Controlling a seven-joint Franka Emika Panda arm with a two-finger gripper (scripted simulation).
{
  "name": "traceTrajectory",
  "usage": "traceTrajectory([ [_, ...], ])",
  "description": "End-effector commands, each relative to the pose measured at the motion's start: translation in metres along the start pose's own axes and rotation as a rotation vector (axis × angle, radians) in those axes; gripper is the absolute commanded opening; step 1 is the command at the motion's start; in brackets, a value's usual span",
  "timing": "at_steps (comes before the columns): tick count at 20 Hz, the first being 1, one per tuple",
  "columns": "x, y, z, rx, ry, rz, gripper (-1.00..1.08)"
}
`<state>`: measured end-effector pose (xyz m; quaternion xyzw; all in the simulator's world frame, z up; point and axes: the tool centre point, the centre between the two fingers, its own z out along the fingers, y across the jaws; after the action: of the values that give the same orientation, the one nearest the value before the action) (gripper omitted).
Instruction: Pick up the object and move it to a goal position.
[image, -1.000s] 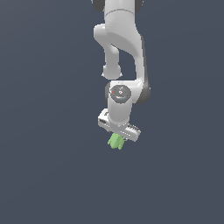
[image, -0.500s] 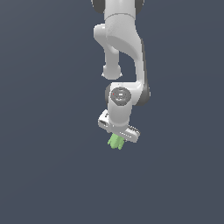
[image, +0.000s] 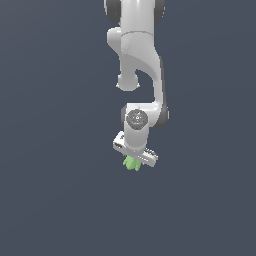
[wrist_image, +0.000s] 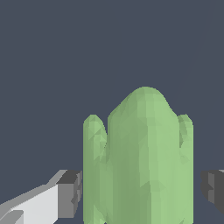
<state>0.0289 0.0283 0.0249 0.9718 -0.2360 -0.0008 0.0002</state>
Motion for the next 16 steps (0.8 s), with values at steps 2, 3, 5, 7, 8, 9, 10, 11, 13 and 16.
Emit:
traceTrajectory([
  [2,0.0012,-0.0007,0.0027,0.001,0.001,0.0,1.0],
  [3,0.0012,-0.0007,0.0027,0.001,0.001,0.0,-1.0],
  [5,0.0012,-0.0007,0.0027,0.001,0.001,0.0,-1.0],
  [7,0.0012,-0.0007,0.0027,0.001,0.001,0.0,-1.0],
  [8,0.0012,-0.0007,0.0027,0.001,0.001,0.0,-1.0],
  [9,0.0012,-0.0007,0.0027,0.001,0.001,0.0,-1.0],
  [10,0.0012,-0.0007,0.0027,0.001,0.001,0.0,-1.0],
  [11,0.0012,-0.0007,0.0027,0.001,0.001,0.0,-1.0],
  [13,0.0011,-0.0019,0.0018,0.002,0.002,-0.001,-1.0],
  [16,0.0007,-0.0007,0.0001,0.002,0.002,-0.001,-1.0],
])
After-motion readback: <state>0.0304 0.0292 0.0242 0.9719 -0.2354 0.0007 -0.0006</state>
